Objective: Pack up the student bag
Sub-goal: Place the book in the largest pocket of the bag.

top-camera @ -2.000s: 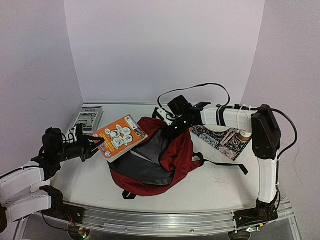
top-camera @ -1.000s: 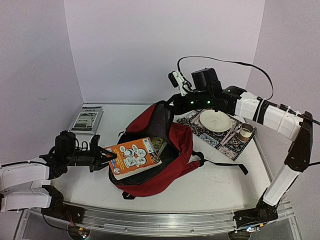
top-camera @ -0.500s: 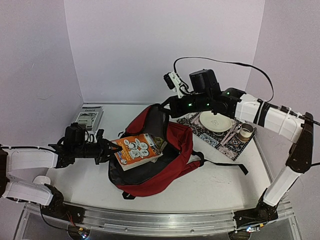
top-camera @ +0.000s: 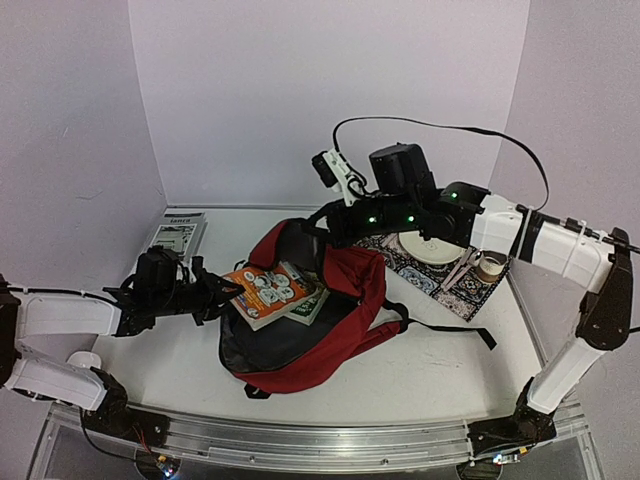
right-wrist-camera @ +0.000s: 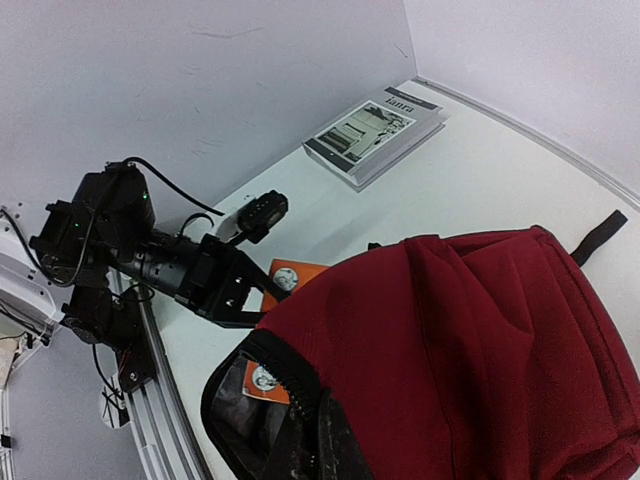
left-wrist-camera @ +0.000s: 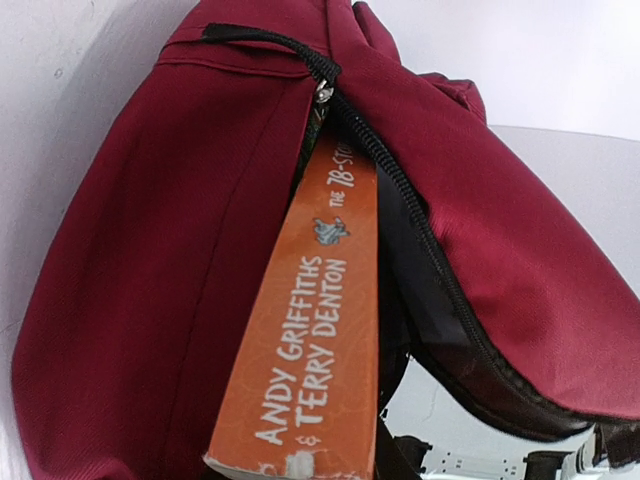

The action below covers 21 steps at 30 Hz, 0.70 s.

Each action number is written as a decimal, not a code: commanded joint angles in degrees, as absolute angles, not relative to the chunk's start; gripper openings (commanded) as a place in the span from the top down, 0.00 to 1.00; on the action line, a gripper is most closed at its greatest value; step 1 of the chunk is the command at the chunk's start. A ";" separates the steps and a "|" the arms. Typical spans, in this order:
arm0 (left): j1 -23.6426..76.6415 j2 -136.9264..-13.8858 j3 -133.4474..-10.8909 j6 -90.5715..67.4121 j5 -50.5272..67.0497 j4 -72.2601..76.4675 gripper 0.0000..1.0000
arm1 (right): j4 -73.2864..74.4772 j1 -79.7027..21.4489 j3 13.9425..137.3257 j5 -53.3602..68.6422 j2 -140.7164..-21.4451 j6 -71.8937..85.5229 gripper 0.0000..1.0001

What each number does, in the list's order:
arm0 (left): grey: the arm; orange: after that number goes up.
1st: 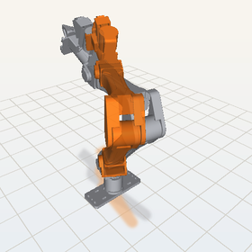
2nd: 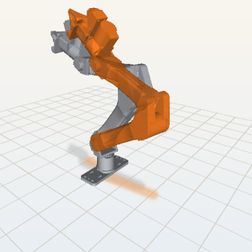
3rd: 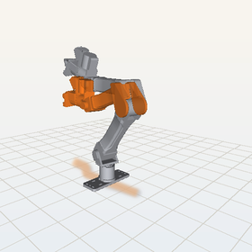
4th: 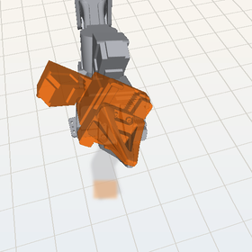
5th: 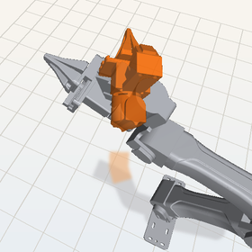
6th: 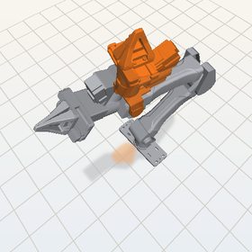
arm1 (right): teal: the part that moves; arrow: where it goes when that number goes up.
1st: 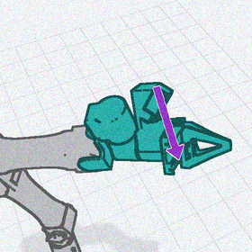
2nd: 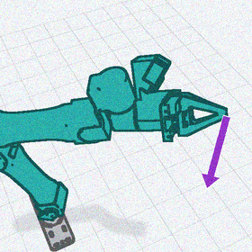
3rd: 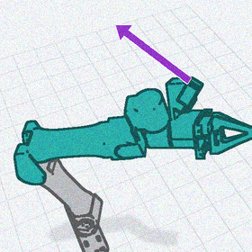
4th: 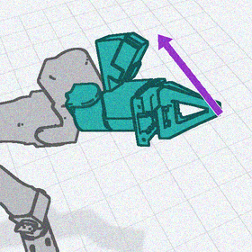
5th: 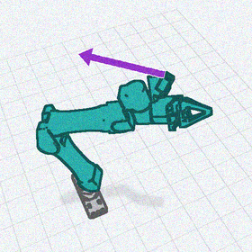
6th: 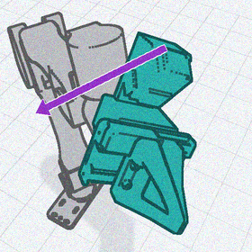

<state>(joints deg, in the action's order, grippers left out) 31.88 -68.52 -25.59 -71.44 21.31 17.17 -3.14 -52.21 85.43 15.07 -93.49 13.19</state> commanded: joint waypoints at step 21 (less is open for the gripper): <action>46.99 -96.89 -41.87 -82.41 -11.61 44.35 0.99 | -13.52 -58.12 86.35 18.42 -95.65 16.95 1.00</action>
